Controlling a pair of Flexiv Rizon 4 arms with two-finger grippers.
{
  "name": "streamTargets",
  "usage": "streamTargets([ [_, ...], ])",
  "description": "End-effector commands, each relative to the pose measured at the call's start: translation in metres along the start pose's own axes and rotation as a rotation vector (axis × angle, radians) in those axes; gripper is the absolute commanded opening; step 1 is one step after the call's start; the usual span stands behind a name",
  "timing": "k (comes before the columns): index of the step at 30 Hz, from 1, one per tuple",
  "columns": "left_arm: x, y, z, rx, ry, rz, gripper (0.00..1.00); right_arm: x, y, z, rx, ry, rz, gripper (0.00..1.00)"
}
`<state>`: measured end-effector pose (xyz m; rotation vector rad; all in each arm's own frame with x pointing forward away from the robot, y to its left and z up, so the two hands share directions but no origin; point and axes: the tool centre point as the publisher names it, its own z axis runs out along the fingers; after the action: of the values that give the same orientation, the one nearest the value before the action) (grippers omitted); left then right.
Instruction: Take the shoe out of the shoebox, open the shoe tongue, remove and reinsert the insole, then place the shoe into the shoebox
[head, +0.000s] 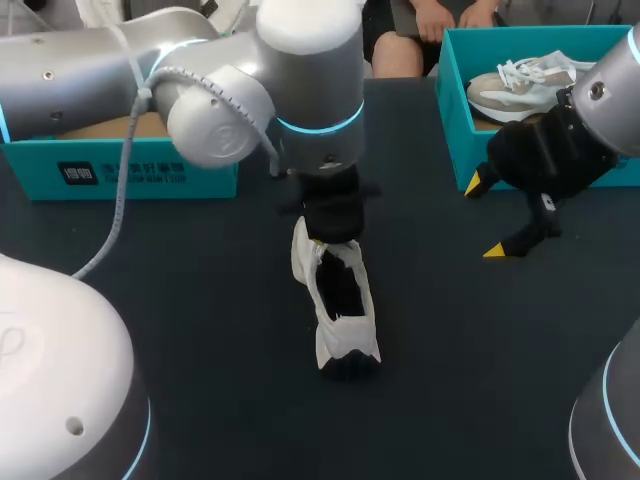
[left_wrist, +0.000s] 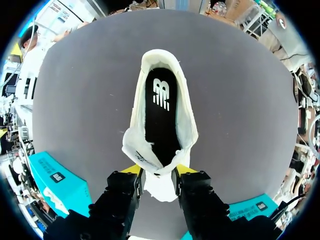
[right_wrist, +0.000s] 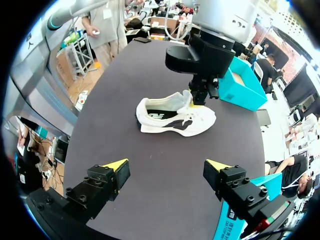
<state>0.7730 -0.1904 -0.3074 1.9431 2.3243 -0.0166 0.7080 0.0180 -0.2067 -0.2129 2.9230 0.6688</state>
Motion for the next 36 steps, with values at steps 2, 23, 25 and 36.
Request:
streamTargets([
  [2, 0.008, -0.018, -0.002, 0.002, -0.019, 0.019, 0.35, 0.000, 0.000, 0.001, 0.003, 0.000, 0.001, 1.00],
  [23, 0.008, -0.035, 0.006, 0.011, -0.002, 0.022, 0.32, 0.000, 0.000, 0.001, 0.003, 0.000, 0.001, 1.00],
  [25, 0.009, -0.036, 0.010, 0.025, -0.010, 0.000, 0.32, 0.000, 0.000, 0.001, 0.003, 0.000, 0.001, 1.00],
  [36, 0.014, -0.041, 0.004, 0.032, -0.041, -0.057, 0.29, 0.000, 0.000, 0.001, 0.003, 0.000, 0.001, 1.00],
])
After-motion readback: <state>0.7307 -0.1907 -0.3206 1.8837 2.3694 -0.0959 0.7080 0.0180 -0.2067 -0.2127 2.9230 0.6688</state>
